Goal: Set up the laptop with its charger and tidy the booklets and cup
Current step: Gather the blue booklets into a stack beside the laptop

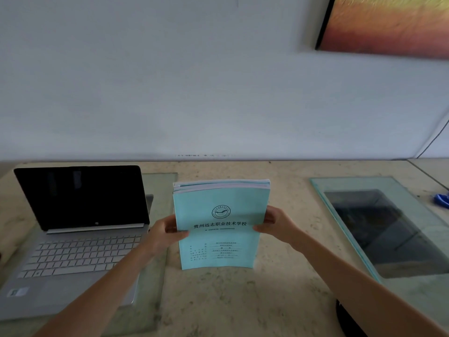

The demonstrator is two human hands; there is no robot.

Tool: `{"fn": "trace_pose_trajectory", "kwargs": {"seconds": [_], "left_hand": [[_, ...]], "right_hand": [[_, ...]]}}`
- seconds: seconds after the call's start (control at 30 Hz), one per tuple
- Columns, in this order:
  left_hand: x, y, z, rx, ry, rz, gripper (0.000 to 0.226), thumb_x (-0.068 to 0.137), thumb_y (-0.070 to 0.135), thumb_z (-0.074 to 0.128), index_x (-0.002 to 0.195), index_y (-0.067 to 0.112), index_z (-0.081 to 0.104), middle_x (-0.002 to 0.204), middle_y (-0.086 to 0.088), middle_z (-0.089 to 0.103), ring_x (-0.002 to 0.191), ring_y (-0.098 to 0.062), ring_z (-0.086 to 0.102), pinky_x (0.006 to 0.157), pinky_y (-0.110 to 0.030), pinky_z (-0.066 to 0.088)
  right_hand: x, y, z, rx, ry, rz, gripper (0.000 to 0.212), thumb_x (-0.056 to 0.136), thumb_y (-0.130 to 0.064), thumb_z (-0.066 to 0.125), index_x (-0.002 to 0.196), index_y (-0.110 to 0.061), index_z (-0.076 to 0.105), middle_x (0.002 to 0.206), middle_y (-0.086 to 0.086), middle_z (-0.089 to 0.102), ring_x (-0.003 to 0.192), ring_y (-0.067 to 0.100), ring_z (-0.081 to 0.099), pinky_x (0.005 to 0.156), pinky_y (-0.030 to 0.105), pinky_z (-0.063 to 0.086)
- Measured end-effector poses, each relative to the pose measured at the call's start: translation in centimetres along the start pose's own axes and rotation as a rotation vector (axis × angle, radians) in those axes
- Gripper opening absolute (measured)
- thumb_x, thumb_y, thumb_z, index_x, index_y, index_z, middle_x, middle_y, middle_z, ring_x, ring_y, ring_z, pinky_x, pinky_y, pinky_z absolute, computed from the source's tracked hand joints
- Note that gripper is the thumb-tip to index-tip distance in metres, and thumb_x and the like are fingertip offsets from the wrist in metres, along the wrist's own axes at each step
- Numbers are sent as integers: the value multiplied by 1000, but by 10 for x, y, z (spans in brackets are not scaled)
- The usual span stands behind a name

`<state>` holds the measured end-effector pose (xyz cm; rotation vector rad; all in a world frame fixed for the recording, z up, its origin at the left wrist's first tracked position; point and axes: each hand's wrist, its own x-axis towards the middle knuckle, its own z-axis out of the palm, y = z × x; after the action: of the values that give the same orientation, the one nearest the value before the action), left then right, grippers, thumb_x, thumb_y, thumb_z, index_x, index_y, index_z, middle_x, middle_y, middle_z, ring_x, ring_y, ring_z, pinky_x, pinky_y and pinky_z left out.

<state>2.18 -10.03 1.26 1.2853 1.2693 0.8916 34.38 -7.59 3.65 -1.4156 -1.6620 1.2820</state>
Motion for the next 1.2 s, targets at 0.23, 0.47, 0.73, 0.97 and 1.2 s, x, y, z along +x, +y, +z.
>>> {"fn": "trace_pose_trajectory", "kwargs": {"seconds": [0.23, 0.47, 0.73, 0.97, 1.2], "left_hand": [[12, -5, -8, 94, -32, -13, 50, 56, 37, 79, 102, 23, 70, 102, 5, 75, 97, -16, 70, 86, -37, 55], [68, -1, -11, 68, 78, -100, 31, 78, 6, 72, 109, 9, 66, 103, -4, 73, 97, -19, 69, 87, -30, 55], [168, -17, -17, -221, 313, -349, 18, 75, 6, 74, 92, 3, 69, 81, -13, 75, 68, -25, 71, 59, -29, 58], [264, -45, -48, -226, 400, -391, 24, 73, 7, 76, 94, -2, 68, 76, -17, 74, 70, -32, 71, 58, -34, 60], [325, -50, -71, -82, 362, -450, 39, 79, 31, 72, 92, -6, 68, 90, -16, 75, 81, -31, 72, 70, -35, 54]], "right_hand": [[13, 14, -6, -92, -34, 86, 34, 78, 10, 67, 108, -4, 64, 96, 6, 69, 78, 2, 67, 67, 12, 53], [63, 12, -15, -109, -75, 203, 23, 85, -5, 63, 96, -26, 62, 89, -5, 67, 78, 8, 61, 65, 22, 52], [164, 28, -13, 90, -9, 397, 22, 91, 0, 53, 108, -8, 63, 94, 4, 67, 78, 10, 64, 59, 20, 56], [274, 37, -15, 49, -37, 403, 17, 91, -1, 52, 100, -10, 64, 83, 2, 65, 69, 8, 61, 50, 15, 50], [356, 51, -4, -13, -17, 416, 18, 90, -6, 56, 103, -5, 68, 77, 4, 66, 61, 10, 59, 46, 15, 47]]}}
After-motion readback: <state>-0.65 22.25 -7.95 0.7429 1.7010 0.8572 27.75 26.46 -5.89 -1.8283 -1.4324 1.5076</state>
